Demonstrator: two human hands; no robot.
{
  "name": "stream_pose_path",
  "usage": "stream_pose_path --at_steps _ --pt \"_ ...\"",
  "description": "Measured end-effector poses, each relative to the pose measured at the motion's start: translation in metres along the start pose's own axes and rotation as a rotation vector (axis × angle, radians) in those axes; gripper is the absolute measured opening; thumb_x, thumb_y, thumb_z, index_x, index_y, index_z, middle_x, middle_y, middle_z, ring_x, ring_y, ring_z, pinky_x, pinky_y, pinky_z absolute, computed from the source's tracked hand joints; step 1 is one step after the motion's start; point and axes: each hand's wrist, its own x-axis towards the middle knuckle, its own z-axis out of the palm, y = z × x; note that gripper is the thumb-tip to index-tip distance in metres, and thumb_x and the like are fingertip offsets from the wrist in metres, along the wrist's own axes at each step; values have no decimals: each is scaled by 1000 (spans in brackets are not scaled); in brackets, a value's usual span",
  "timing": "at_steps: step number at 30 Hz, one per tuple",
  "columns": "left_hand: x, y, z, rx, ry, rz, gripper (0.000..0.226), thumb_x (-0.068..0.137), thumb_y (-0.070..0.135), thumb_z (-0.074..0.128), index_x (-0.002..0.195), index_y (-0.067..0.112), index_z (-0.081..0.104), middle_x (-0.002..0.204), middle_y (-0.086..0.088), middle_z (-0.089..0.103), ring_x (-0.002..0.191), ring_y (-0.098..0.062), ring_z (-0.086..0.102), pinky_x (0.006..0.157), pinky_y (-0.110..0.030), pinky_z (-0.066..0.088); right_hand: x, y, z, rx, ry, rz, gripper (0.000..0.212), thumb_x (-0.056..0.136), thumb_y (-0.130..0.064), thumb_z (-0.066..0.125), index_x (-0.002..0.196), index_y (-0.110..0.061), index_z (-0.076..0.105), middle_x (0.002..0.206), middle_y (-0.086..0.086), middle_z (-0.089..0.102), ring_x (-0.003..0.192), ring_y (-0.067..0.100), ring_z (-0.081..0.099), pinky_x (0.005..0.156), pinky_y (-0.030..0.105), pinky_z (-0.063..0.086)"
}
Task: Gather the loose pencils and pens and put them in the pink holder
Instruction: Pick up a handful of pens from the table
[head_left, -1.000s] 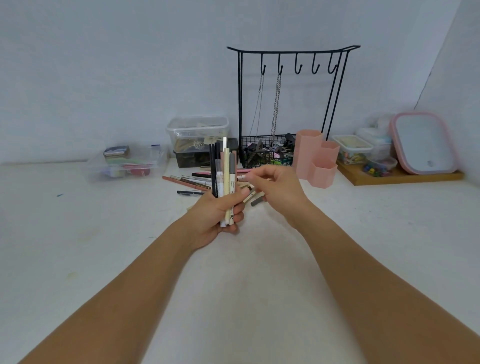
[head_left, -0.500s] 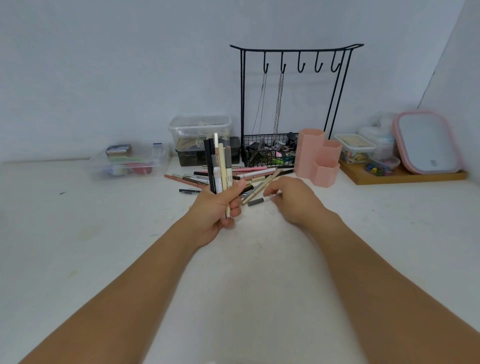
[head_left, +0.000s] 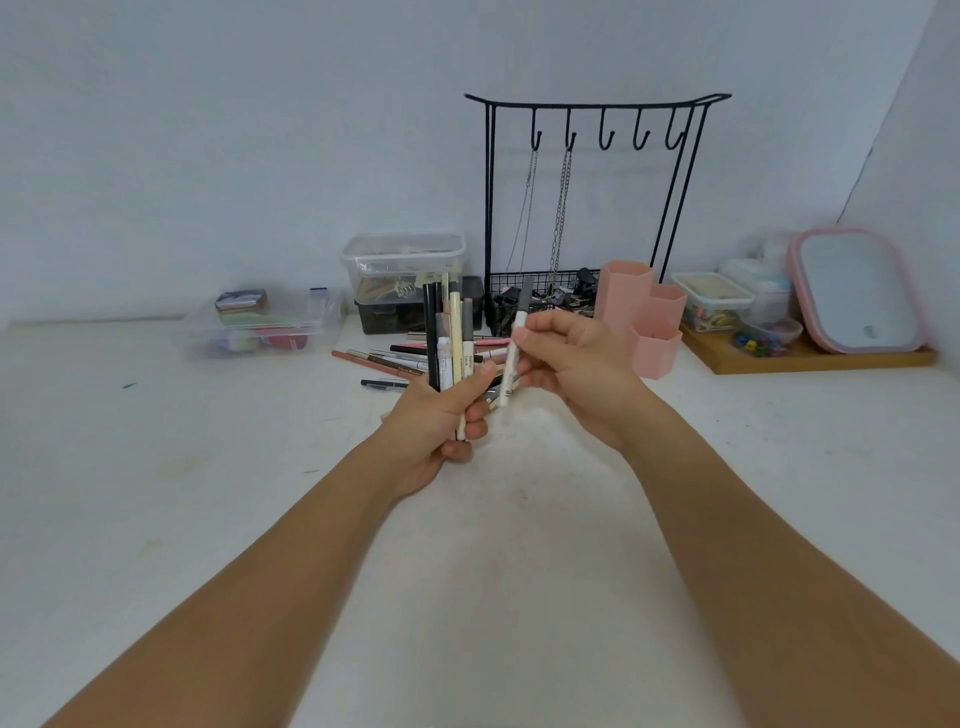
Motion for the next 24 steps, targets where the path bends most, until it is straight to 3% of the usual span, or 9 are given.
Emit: stream_pose_path --at_steps 10,13,16,20,22,24 --pt "-3 1 2 77 -70 42 33 81 44 71 94 14 64 67 -6 63 53 -15 57 38 -19 35 -5 9 11 48 -42 3 10 90 -2 70 100 -1 69 79 8 71 71 14 68 73 25 60" --pt "-4 0 0 85 -85 46 26 85 33 74 96 12 64 68 -9 64 55 -16 60 38 -19 37 -6 10 15 9 -35 -21 9 85 0 75 92 -5 71 72 2 72 65 10 69 68 23 59" --pt "-3 -1 -1 82 -67 36 12 89 18 75 96 11 69 71 -9 69 63 -21 69 41 -22 45 -6 12 16 -82 -49 -33 10 82 -2 78 90 -5 72 82 1 73 64 7 67 64 23 59" --pt "-1 -1 0 51 -8 34 11 90 13 74 97 12 66 67 -6 61 58 -18 63 40 -21 40 -1 13 0 -392 -27 -73 14 92 -27 72 94 -15 77 95 -5 75 81 6 68 70 24 53" --pt "1 -1 1 19 9 34 10 93 13 70 97 15 61 65 -3 54 55 -15 51 38 -18 31 8 16 -23 -732 228 -176 26 97 -36 63 111 -18 73 112 -4 71 101 12 65 83 27 48" --pt "3 -1 -1 -19 13 34 9 96 14 67 98 17 59 63 -1 50 55 -13 46 37 -18 28 15 21 -54 -1051 411 -151 37 100 -34 56 131 -16 59 135 4 58 115 25 59 89 35 45"
